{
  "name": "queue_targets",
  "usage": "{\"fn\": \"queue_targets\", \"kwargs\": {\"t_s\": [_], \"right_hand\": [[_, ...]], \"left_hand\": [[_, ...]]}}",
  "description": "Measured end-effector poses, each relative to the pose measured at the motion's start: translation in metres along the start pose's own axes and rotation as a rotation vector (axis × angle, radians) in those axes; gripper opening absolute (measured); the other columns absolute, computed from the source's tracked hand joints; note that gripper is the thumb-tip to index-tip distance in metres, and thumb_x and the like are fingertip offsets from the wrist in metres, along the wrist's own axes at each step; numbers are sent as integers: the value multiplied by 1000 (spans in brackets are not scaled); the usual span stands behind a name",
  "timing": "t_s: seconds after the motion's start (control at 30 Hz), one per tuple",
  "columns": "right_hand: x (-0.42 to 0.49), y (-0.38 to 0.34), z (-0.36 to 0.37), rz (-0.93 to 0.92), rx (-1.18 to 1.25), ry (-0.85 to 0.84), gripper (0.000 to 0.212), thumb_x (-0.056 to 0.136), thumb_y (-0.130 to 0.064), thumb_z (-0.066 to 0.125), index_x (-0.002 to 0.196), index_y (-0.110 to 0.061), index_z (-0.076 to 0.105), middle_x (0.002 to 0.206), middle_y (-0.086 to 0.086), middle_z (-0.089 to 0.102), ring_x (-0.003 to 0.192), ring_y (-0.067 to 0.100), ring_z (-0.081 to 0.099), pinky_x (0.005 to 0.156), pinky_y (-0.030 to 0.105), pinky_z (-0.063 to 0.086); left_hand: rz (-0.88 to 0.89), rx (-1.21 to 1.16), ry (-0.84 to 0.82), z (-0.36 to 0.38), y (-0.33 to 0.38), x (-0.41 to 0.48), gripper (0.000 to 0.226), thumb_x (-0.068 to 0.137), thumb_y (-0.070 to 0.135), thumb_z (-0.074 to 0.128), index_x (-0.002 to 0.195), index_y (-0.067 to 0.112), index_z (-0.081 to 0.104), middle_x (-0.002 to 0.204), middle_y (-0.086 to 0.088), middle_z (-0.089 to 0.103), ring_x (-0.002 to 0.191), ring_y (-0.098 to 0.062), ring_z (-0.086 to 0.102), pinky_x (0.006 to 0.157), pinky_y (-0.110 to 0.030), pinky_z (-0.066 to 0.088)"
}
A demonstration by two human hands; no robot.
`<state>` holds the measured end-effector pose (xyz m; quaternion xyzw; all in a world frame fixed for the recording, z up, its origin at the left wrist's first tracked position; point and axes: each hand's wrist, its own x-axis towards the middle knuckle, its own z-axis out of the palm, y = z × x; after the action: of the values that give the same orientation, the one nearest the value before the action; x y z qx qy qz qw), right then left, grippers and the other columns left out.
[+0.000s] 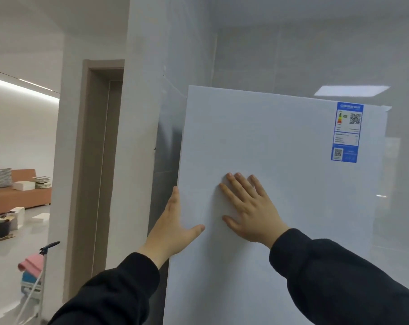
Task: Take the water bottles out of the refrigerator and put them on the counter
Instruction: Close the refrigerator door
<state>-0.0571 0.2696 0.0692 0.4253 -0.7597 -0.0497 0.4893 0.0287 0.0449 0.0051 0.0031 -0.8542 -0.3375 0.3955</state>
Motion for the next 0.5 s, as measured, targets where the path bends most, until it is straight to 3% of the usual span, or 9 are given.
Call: {"fn": "queue_targets", "kwargs": {"t_s": [0.1,0.2,0.3,0.43,0.5], "right_hand": [[5,11,13,66,-70,-29,80,83,-56,57,151,-16,41,160,12,31,147,33,30,116,62,19],[5,25,21,122,-131,-60,82,83,-58,59,152,-18,40,161,13,30,147,34,30,117,62,16],[7,32,29,124,-163,-69,84,83,-58,60,153,-17,39,161,13,29,147,34,29,117,62,17],[11,33,40,134,-185,-39,83,82,-57,60,152,-16,40,161,13,30,147,35,29,117,62,15],[11,34,43,138,-199,-24,83,82,-58,59,152,-16,39,161,13,29,147,35,29,117,61,15]], "left_hand": [[80,37,-16,11,-17,21,123,68,69,67,128,63,-39,156,29,-21,150,-9,10,107,-24,23],[148,134,-48,25,-31,39,125,70,62,73,134,62,-35,146,27,-48,150,-17,16,102,-26,33],[215,208,-62,36,-45,53,122,74,57,76,153,44,-16,144,24,-51,151,-18,7,105,-28,32],[306,406,-39,44,-56,70,126,76,67,66,146,29,-32,150,10,-49,142,-13,-37,115,-32,11],[340,471,-28,44,-56,74,124,77,70,63,145,23,-30,154,4,-40,140,-15,-42,118,-34,-1]]}}
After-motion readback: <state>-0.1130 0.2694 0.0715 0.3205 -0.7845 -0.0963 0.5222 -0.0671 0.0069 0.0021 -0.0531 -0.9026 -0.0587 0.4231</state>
